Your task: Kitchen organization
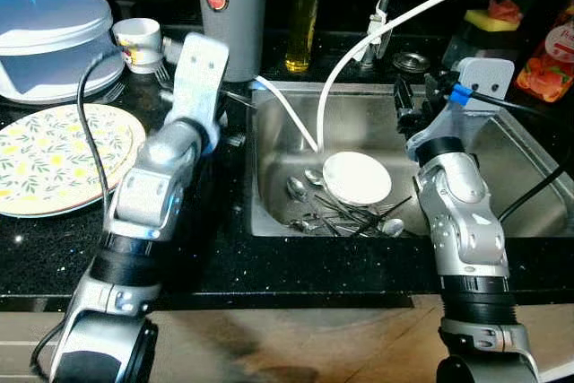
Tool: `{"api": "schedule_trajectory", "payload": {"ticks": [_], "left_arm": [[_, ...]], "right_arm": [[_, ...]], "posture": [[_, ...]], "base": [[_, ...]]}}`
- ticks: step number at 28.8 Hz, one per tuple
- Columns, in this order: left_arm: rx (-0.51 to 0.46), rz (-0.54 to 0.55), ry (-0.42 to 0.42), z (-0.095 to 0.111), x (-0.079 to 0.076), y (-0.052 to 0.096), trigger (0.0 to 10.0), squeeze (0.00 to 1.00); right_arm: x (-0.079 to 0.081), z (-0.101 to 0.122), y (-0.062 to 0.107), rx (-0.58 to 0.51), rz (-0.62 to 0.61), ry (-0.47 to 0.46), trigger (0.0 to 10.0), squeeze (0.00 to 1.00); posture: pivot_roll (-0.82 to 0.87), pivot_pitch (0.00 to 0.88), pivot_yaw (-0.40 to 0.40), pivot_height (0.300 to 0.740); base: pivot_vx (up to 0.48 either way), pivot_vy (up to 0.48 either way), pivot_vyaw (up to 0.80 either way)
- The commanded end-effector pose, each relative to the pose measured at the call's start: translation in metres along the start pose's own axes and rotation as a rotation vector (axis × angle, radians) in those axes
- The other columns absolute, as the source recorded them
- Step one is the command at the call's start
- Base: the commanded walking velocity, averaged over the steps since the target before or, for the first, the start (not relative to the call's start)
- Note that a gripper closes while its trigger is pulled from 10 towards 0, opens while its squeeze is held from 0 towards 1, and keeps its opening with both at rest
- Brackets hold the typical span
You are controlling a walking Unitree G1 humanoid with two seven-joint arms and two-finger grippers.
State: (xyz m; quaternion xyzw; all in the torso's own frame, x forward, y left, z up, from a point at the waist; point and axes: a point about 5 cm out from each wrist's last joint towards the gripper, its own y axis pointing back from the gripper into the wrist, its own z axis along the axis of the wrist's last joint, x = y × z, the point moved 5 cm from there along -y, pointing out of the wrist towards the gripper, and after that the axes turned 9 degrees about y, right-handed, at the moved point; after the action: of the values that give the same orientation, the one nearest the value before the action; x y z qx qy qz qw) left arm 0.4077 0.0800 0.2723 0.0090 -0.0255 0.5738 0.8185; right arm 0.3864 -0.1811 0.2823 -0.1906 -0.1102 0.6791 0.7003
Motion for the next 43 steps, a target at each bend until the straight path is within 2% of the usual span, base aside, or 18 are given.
{"api": "schedule_trajectory", "payload": {"ticks": [1, 4, 7, 8, 12, 13, 15, 21, 22, 24, 25, 30, 32, 35, 36, 37, 38, 43], "left_arm": [[0.092, -0.052, -0.003, -0.021, -0.016, -0.008, 10.0, 0.0], [0.166, 0.0, -0.081, -0.034, -0.014, -0.017, 10.0, 0.0], [0.175, 0.067, -0.09, -0.035, -0.005, -0.018, 10.0, 0.0], [0.169, 0.127, -0.082, -0.034, 0.006, -0.014, 10.0, 1.0], [0.155, 0.232, -0.069, -0.032, 0.03, 0.002, 10.0, 1.0], [0.155, 0.232, -0.069, -0.032, 0.03, 0.002, 10.0, 1.0], [0.17, 0.289, -0.039, -0.036, 0.042, 0.009, 10.0, 1.0], [0.22, 0.365, 0.027, -0.05, 0.055, 0.016, 10.0, 1.0], [0.236, 0.369, 0.043, -0.055, 0.056, 0.018, 10.0, 0.0], [0.257, 0.384, 0.066, -0.06, 0.057, 0.02, 10.0, 0.0], [0.297, 0.373, 0.134, -0.071, 0.056, 0.021, 10.0, 0.0], [0.379, 0.351, 0.255, -0.095, 0.05, 0.024, 10.0, 0.0], [0.434, 0.301, 0.342, -0.115, 0.039, 0.024, 10.0, 0.0], [0.45, 0.299, 0.361, -0.12, 0.038, 0.025, 10.0, 0.0], [0.465, 0.299, 0.358, -0.125, 0.037, 0.027, 5.0, 0.0], [0.469, 0.301, 0.348, -0.126, 0.038, 0.028, 5.0, 0.0], [0.479, 0.307, 0.337, -0.128, 0.038, 0.029, 0.0, 0.0], [0.47, 0.34, 0.296, -0.128, 0.043, 0.031, 0.0, 0.0]], "right_arm": [[0.001, -0.001, -0.001, 0.006, -0.001, -0.001, 10.0, 0.0], [-0.002, 0.002, 0.001, -0.003, -0.012, 0.002, 10.0, 0.0], [-0.005, 0.001, 0.003, -0.001, -0.02, 0.009, 10.0, 0.0], [-0.008, 0.0, 0.006, 0.005, -0.031, 0.014, 10.0, 0.0], [-0.012, -0.005, 0.01, 0.02, -0.046, 0.012, 10.0, 0.0], [-0.012, -0.005, 0.01, 0.02, -0.046, 0.012, 10.0, 0.0], [-0.006, -0.005, 0.008, 0.019, -0.027, 0.007, 10.0, 0.0], [-0.001, -0.002, 0.002, 0.007, -0.011, -0.001, 10.0, 0.0], [-0.001, -0.002, 0.002, 0.007, -0.009, -0.001, 10.0, 0.0], [-0.001, -0.002, 0.002, 0.007, -0.008, -0.001, 10.0, 0.0], [0.0, -0.002, 0.002, 0.008, -0.006, -0.001, 10.0, 0.0], [0.0, -0.003, 0.003, 0.01, -0.004, -0.001, 10.0, 0.0], [0.0, -0.001, 0.002, 0.005, -0.005, -0.001, 10.0, 0.0], [0.0, -0.001, 0.002, 0.004, -0.006, 0.0, 10.0, 0.0], [-0.001, -0.001, 0.002, 0.003, -0.007, 0.001, 10.0, 0.0], [-0.001, -0.001, 0.002, 0.004, -0.007, 0.0, 10.0, 0.0], [-0.001, -0.001, 0.002, 0.004, -0.007, 0.001, 10.0, 0.0], [0.0, -0.001, 0.002, 0.005, -0.006, -0.001, 10.0, 0.0]], "posture": [[0.08, 0.047, -0.019, 0.74], [0.07, 0.046, -0.002, 0.74], [0.07, 0.049, 0.005, 0.74], [0.07, 0.053, 0.005, 0.74], [0.08, 0.058, 0.001, 0.74], [0.08, 0.058, 0.001, 0.74], [0.09, 0.056, -0.009, 0.74], [0.1, 0.05, -0.017, 0.74], [0.1, 0.046, -0.021, 0.74], [0.1, 0.044, -0.022, 0.74], [0.1, 0.043, -0.023, 0.74], [0.1, 0.041, -0.024, 0.74], [0.09, 0.033, -0.02, 0.74], [0.09, 0.033, -0.02, 0.74], [0.09, 0.034, -0.021, 0.74], [0.09, 0.034, -0.021, 0.74], [0.09, 0.034, -0.021, 0.74], [0.09, 0.038, -0.02, 0.74]], "base": [[0.0, 0.0, 0.0], [0.0, 0.0, 0.0], [0.0, 0.0, 0.0], [0.0, 0.0, 0.0], [0.0, 0.0, 0.0], [0.0, 0.0, 0.0], [0.0, 0.0, 0.0], [0.0, 0.0, 0.0], [0.0, 0.0, 0.0], [0.0, 0.0, 0.0], [0.0, 0.0, 0.0], [0.0, 0.0, 0.0], [0.0, 0.0, 0.0], [0.0, 0.0, 0.0], [0.0, 0.0, 0.0], [0.0, 0.0, 0.0], [0.0, 0.0, 0.0], [0.0, 0.0, 0.0]]}}
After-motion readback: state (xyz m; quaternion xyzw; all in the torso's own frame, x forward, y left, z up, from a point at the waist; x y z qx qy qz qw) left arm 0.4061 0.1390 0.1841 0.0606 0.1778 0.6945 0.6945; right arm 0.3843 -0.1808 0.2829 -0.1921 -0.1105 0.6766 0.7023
